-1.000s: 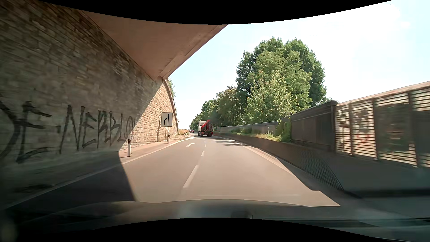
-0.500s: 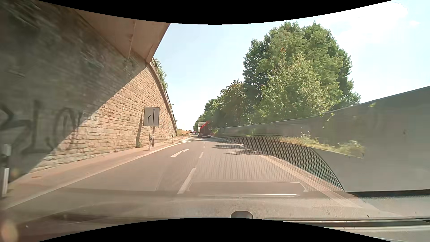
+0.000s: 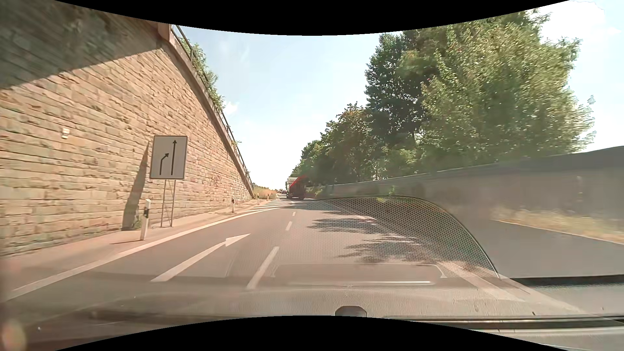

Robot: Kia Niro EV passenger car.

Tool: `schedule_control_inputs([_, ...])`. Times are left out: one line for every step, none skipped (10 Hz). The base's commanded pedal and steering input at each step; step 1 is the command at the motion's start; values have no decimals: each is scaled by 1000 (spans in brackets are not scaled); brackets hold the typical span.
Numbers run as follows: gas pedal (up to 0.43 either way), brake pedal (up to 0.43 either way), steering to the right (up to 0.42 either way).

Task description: Follow the waypoints while adhering to traffic rules and regulations

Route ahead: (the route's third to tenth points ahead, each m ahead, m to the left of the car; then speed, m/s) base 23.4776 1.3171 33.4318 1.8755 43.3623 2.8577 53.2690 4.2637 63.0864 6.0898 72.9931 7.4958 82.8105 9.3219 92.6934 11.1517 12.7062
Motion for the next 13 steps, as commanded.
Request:
schedule_control_inputs([59,18,-20])
schedule_control_inputs([79,18,-20])
schedule_control_inputs([87,18,-20])
schedule_control_inputs([87,18,-20])
schedule_control_inputs([98,18,-20])
schedule_control_inputs([110,18,-20])
schedule_control_inputs([130,18,-20])
schedule_control_inputs([150,18,-20])
schedule_control_inputs([169,18,-20])
schedule_control_inputs([177,18,-20])
schedule_control_inputs([189,18,-20])
schedule_control_inputs([197,18,-20])
schedule_control_inputs([209,12,-20])
